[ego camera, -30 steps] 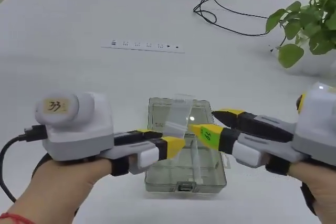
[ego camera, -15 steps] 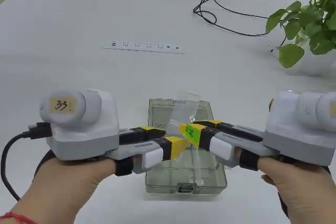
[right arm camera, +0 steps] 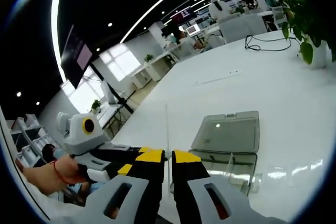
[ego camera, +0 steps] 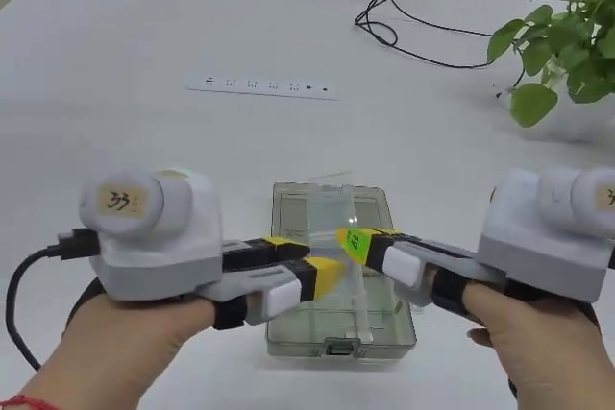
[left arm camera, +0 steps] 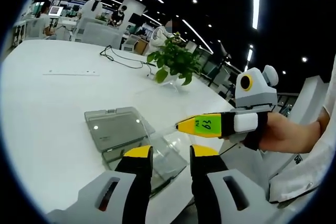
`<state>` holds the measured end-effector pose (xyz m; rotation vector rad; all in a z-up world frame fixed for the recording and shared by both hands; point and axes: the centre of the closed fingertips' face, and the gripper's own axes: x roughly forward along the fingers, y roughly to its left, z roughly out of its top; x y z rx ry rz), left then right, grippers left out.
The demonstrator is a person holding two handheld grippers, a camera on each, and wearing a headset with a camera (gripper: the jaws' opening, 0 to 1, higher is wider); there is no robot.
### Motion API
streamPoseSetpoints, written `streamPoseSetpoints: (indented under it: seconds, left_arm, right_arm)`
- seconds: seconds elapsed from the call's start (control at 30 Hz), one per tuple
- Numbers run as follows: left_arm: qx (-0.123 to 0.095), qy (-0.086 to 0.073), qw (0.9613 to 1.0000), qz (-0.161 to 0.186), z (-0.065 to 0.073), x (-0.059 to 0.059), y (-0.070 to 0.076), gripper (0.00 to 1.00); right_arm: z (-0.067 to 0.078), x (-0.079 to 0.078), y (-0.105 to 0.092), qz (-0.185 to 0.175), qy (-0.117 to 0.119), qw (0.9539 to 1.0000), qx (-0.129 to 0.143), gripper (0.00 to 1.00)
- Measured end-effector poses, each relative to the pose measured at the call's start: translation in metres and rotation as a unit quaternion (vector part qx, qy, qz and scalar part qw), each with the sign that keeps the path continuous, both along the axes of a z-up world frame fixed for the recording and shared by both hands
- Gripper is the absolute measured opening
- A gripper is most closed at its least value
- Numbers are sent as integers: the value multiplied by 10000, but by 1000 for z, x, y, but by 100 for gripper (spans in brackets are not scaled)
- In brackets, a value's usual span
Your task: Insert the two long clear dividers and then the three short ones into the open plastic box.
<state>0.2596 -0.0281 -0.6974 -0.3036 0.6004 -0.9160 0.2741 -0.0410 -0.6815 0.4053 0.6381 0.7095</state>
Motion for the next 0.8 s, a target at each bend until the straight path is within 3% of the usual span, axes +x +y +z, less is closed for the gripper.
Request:
streamPoseSetpoints:
  seconds: [0.47,0.8]
  left_arm:
    - [-36,-271,9994,-204,6,-5,2,40]
    - [218,-570,9961,-630,0,-17,13,55]
  right_arm:
    - [7,11,-3,-91,70,9998,-149,6]
    - [4,19,3,-139,421,9985,-335,7]
